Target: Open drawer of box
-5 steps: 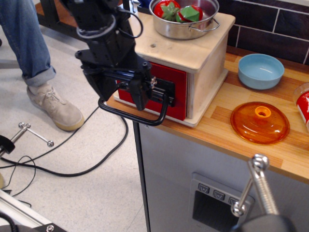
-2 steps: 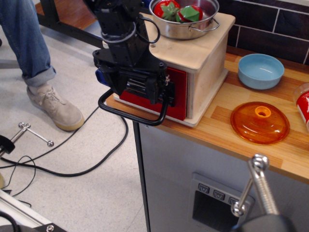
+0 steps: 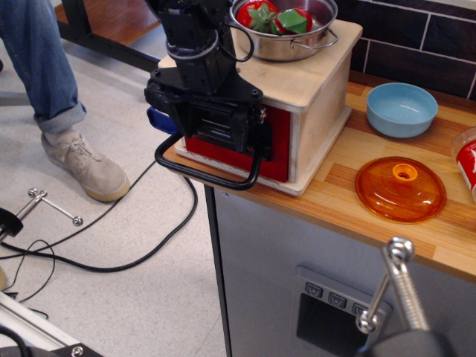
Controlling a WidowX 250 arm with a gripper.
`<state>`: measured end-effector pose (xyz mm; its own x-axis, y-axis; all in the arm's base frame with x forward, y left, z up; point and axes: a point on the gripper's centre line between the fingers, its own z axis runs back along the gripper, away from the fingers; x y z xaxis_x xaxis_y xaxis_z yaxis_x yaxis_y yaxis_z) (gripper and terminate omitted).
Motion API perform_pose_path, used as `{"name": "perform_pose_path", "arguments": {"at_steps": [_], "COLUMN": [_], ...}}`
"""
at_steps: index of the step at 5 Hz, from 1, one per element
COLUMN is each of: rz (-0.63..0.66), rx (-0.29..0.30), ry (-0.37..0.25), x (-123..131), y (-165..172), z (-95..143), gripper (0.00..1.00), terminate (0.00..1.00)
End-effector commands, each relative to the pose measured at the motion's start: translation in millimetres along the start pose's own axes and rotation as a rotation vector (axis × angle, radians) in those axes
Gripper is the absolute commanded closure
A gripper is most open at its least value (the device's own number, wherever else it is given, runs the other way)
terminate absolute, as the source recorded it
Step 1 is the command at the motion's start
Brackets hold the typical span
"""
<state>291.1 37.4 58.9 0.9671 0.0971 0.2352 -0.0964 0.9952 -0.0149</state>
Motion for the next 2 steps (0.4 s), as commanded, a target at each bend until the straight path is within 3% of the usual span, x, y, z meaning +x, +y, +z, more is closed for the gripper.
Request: {"name": "perform_pose_path", "arguments": {"at_steps": [1, 2], "rz": [-0.023, -0.031], "rx": [0.0, 0.006], "ry": [-0.011, -0.016], "x": [-23, -37], "y": [6, 9], "z": [-2, -3], "gripper": [0.0, 0.0], "terminate": [0.0, 0.0]}}
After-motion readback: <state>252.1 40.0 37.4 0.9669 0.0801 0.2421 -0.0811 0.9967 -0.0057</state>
